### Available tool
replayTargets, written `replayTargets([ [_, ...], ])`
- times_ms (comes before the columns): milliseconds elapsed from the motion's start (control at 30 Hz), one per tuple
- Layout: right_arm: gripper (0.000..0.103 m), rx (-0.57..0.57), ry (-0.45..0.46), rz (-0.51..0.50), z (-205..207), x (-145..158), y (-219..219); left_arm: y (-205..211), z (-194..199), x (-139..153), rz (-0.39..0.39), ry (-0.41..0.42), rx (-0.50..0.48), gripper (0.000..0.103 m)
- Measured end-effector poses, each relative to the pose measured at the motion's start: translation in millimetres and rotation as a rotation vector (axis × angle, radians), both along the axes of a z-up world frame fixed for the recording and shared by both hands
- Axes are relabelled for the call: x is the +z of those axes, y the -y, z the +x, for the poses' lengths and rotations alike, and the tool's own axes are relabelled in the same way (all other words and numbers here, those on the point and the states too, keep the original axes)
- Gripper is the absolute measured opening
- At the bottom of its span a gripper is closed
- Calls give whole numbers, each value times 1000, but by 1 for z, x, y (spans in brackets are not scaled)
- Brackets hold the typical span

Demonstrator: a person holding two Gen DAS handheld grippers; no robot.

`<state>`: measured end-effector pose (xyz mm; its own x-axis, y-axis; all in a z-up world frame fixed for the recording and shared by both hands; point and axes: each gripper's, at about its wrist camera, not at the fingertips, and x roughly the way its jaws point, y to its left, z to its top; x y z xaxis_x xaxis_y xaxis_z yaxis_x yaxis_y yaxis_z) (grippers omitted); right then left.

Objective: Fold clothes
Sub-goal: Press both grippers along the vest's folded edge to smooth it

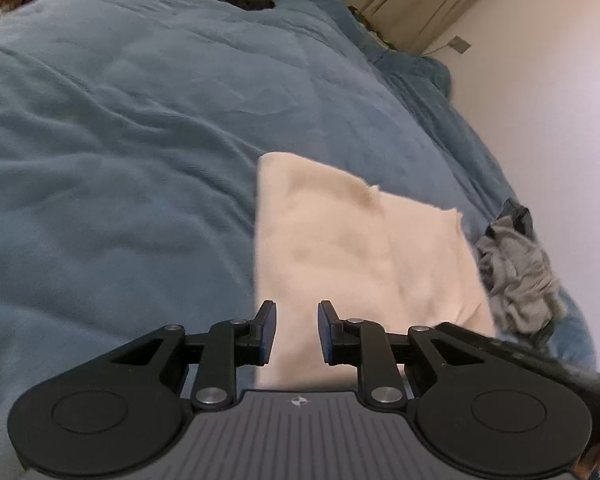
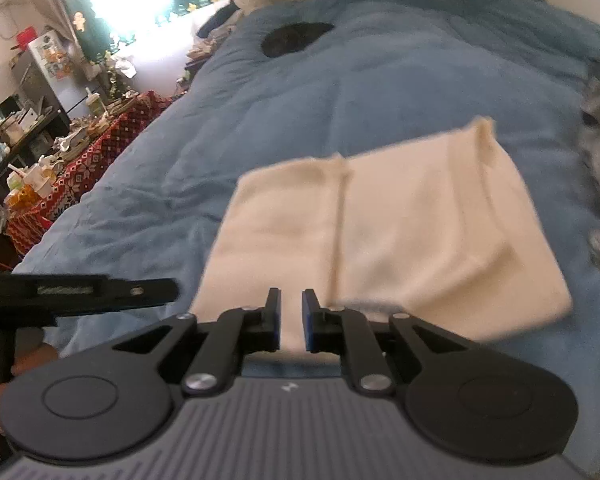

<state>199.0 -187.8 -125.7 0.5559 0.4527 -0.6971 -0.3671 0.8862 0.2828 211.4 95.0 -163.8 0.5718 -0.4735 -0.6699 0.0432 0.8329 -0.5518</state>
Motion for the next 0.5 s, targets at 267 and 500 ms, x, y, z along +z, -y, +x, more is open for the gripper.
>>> replayTargets([
  [267, 5, 28, 4, -103, 17, -44, -32, 25, 18, -30, 178, -39, 21, 6],
  [500, 5, 27, -4, -81, 12, -39, -18, -4, 6, -25, 63, -72, 80, 2],
])
